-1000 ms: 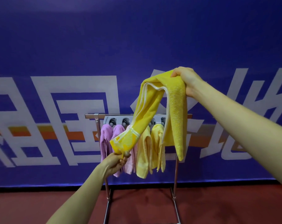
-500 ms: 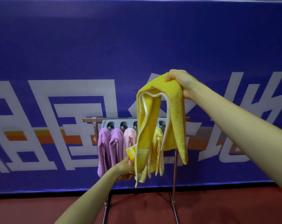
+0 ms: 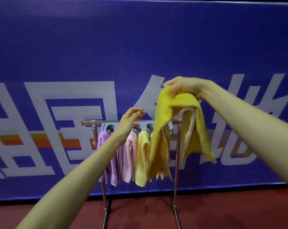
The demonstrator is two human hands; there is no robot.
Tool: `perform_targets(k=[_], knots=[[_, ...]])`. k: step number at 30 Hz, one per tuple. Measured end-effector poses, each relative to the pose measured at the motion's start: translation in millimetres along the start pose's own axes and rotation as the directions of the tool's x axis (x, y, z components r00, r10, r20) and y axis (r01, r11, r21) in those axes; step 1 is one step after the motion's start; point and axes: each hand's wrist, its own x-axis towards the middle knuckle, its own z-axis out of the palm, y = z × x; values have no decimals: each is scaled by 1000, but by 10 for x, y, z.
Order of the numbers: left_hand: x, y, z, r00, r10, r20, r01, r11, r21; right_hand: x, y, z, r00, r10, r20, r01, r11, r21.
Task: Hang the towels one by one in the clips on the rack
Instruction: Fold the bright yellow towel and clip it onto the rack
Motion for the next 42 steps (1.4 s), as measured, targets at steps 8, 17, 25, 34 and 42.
perform_targets(k=[8,17,25,34,42], knots=[[-28,12,297,774,-108,624,127,992,14,-134,19,-112,993,90,73,-81,990,-114],[-76,-37,366,814,-185,550,261,963,-63,-316,367,-194,984,166,-60,-172,979,-109],[89,113,480,876,-152,457,158,987,24,-437,841,-207,981,188,54,-192,977,88],[286,125,652,685,-332,648,88,921,378,-497,1295,-255,990,117,-81,-93,963,251],[245,-437,754,742,-436,509,180,861,475,-339,1465,-332,954,143,-263,48,795,605]])
